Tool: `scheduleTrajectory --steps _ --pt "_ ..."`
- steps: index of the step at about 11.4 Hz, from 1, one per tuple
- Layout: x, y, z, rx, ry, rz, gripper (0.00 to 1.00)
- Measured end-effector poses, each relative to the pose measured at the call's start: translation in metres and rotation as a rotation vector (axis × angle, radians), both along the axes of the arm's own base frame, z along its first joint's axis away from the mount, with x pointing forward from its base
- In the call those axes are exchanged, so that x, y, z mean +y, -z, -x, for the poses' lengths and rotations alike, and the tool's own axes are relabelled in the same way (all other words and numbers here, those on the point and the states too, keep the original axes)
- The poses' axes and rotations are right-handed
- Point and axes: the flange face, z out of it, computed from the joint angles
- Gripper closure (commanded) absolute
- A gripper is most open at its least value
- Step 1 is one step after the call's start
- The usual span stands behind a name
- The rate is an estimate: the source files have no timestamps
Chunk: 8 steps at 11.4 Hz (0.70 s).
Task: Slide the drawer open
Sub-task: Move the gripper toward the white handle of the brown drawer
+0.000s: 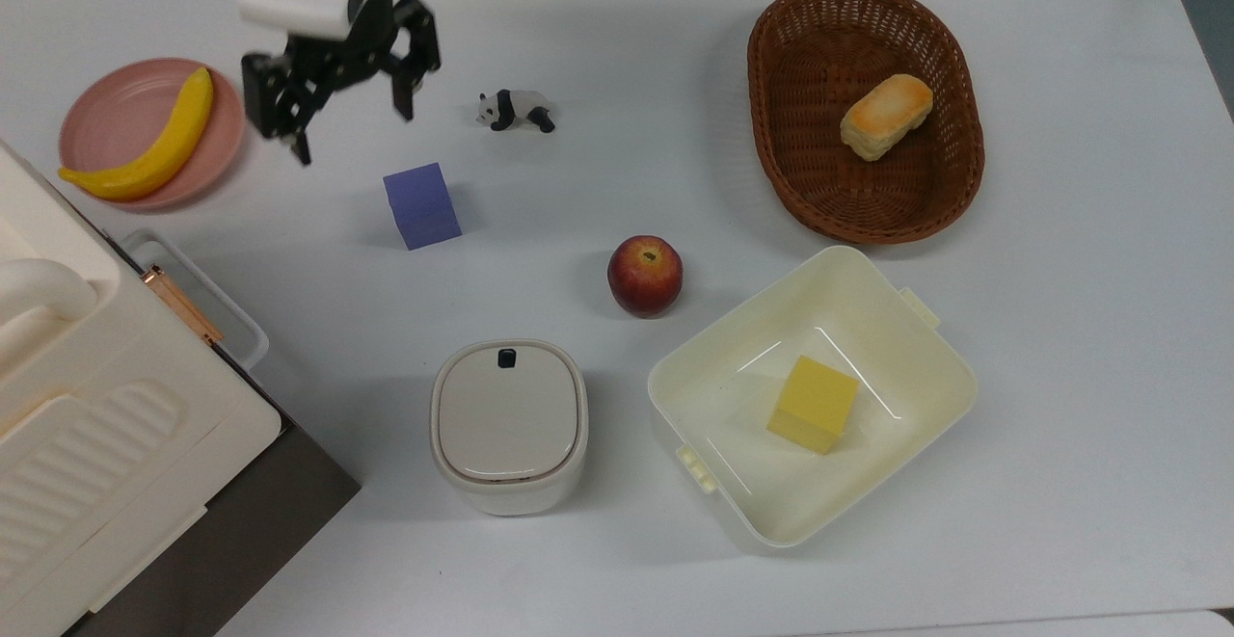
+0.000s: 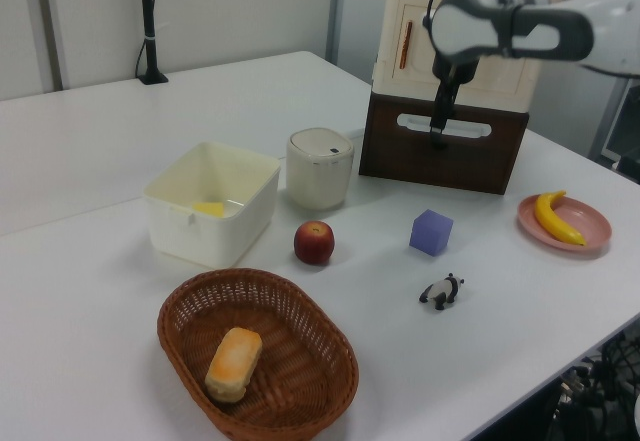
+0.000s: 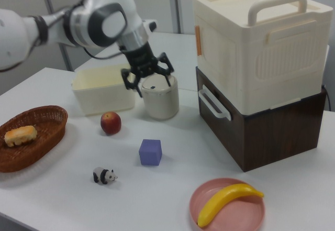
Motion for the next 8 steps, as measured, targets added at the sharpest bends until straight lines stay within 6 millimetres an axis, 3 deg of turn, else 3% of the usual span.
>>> scheduleTrajectory --steps 2,8 --pt "-0.010 0.024 -0.012 0.020 -0.057 0.078 0.00" --pt "-0.048 0.042 -0.024 -0.043 -0.049 0.101 0.00"
